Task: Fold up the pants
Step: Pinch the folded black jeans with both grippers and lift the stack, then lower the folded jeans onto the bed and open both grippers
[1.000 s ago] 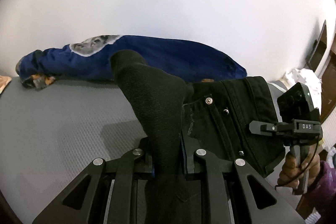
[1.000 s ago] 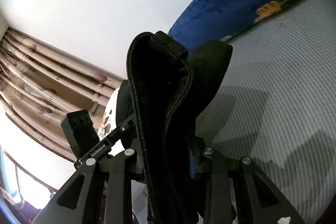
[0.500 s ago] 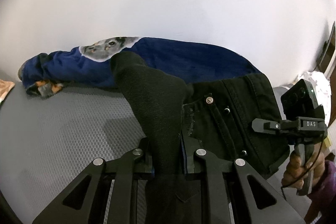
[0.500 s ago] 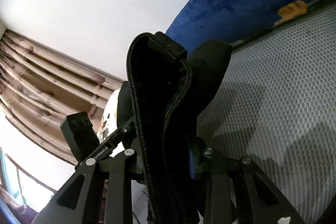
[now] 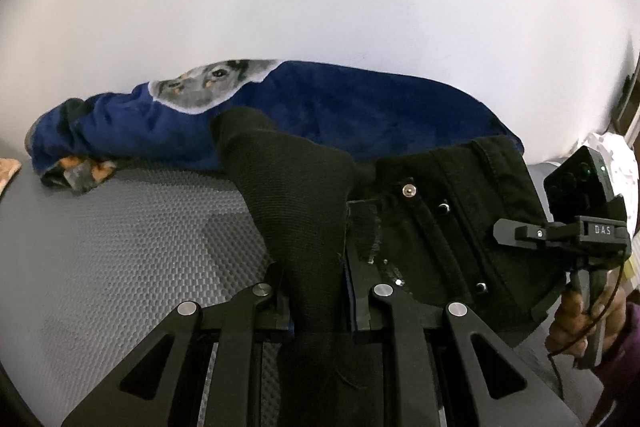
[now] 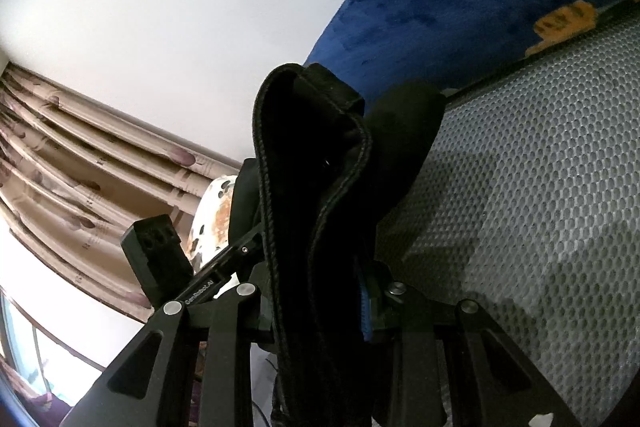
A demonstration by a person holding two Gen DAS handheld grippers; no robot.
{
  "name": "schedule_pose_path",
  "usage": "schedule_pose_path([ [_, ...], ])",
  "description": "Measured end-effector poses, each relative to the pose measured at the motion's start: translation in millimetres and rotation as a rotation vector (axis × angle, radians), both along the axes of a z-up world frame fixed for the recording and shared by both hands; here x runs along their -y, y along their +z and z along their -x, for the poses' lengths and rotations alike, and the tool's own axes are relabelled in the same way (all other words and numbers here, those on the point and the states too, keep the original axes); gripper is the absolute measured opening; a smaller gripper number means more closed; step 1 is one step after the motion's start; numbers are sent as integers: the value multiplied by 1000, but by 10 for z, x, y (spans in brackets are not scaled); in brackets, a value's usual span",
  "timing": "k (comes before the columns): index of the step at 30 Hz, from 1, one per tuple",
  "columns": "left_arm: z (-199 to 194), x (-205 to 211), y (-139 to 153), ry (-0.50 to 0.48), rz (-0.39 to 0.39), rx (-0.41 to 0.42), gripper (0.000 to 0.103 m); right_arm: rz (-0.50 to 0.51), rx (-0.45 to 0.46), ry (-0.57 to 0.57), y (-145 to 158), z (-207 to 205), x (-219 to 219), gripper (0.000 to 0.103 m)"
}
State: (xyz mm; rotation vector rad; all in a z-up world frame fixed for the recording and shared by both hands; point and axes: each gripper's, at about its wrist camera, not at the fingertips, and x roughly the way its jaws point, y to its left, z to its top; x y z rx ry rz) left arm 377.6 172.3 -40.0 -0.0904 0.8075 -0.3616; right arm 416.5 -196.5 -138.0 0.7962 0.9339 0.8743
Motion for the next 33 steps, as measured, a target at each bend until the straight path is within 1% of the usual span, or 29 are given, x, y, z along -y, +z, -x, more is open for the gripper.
schedule_pose_path([
  [6,-64,-73,-163,8,9,-23,18,11,-8,-4,-139,-130,98,27],
  [9,-101,-113,-245,10,17,-41,20,20,-11,-4,-215,-159,164,27],
  [10,-107,-136,-270,14,22,-47,23,25,-12,-5,-233,-166,178,27],
  [12,-131,-198,-332,30,30,-57,35,36,-13,-6,-276,-178,219,27],
  [13,-141,-231,-361,42,32,-61,43,40,-21,-9,-307,-188,234,27],
  [14,-156,-284,-405,61,40,-72,46,42,-28,-12,-337,-191,247,26],
  [15,-171,-327,-446,70,55,-82,47,47,-32,-15,-371,-198,267,26],
  [16,-176,-369,-492,79,70,-94,51,54,-35,-18,-409,-204,287,26],
  [18,-167,-423,-569,103,63,-102,63,71,-39,-22,-464,-212,322,26],
  [19,-142,-458,-597,128,56,-95,73,85,-38,-24,-475,-213,330,26],
  [20,-129,-485,-608,141,65,-95,76,109,-35,-28,-483,-213,338,27],
  [21,-124,-524,-621,151,87,-102,77,128,-30,-30,-489,-203,345,27],
  [23,-146,-570,-640,173,88,-114,86,232,8,-34,-462,-182,320,28],
  [24,-141,-578,-643,186,84,-114,87,254,15,-37,-441,-162,288,28],
  [26,-91,-550,-622,211,52,-95,88,337,48,-58,-399,-120,246,32],
  [27,-53,-512,-597,227,12,-77,89,370,61,-67,-386,-101,229,34],
  [28,-30,-486,-577,235,-15,-63,89,423,85,-86,-376,-77,203,37],
  [30,83,-382,-499,257,-108,-1,89,515,136,-122,-327,-8,134,44],
  [31,157,-338,-458,268,-154,32,89,553,156,-140,-307,19,109,51],
  [32,225,-282,-423,287,-210,58,89,600,179,-166,-286,52,82,60],
  [33,270,-252,-393,299,-245,67,89,624,188,-176,-269,50,63,65],
])
